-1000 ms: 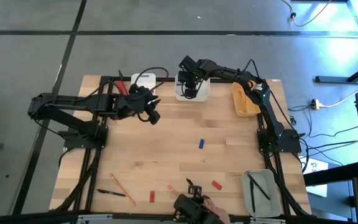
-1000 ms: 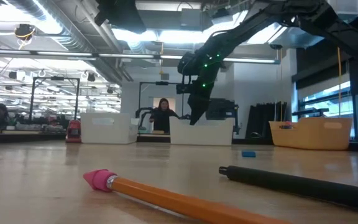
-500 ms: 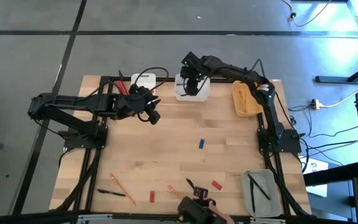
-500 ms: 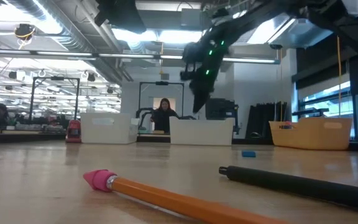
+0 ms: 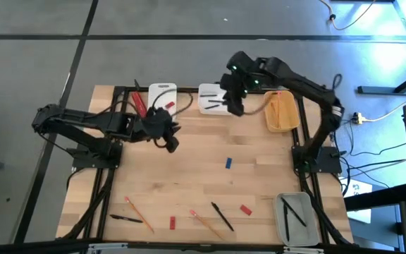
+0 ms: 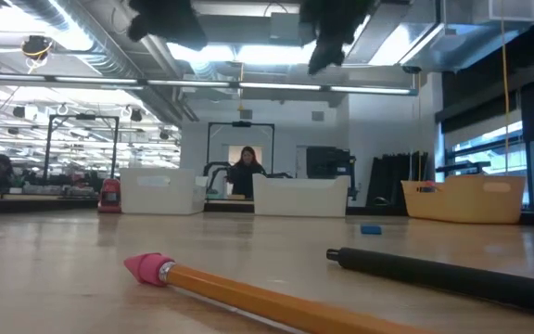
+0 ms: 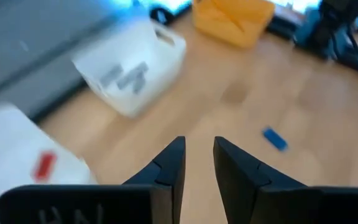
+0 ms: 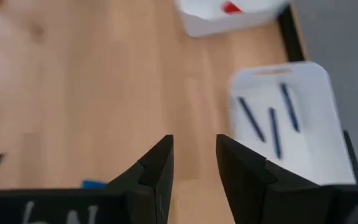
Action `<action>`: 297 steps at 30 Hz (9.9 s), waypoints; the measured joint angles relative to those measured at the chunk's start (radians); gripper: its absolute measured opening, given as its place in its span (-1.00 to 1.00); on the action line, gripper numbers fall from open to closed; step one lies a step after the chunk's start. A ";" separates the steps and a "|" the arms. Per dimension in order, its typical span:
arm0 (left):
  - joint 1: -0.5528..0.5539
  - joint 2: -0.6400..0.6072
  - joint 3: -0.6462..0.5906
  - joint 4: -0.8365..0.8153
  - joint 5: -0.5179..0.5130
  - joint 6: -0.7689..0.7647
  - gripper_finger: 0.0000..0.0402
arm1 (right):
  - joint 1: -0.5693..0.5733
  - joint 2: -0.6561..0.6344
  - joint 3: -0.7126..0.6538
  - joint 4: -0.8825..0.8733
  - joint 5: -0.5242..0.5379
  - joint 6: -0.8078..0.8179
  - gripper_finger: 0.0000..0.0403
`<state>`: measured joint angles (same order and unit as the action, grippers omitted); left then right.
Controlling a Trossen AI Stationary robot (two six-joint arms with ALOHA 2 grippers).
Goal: Sort crayons/erasers/pens/pencils in bins
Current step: Put the yellow pencil into the yellow bin
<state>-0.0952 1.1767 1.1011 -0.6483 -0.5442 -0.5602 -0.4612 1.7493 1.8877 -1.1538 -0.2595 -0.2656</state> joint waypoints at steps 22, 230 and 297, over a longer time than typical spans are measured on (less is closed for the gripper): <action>-0.388 0.000 -0.001 -0.393 0.186 -0.695 -0.62 | 0.503 -0.087 -0.002 -0.069 -0.055 0.289 -0.39; -0.930 0.207 -0.401 -0.062 0.562 -0.364 -0.05 | 0.705 -0.057 -0.212 0.410 0.109 0.126 -0.39; -0.970 0.265 -0.441 0.118 0.411 -0.196 -0.05 | 0.704 -0.057 -0.212 0.412 0.109 0.126 -0.39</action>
<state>-1.0653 1.4414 0.6598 -0.5302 -0.1330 -0.7559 0.2432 1.6920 1.6756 -0.7414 -0.1502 -0.1394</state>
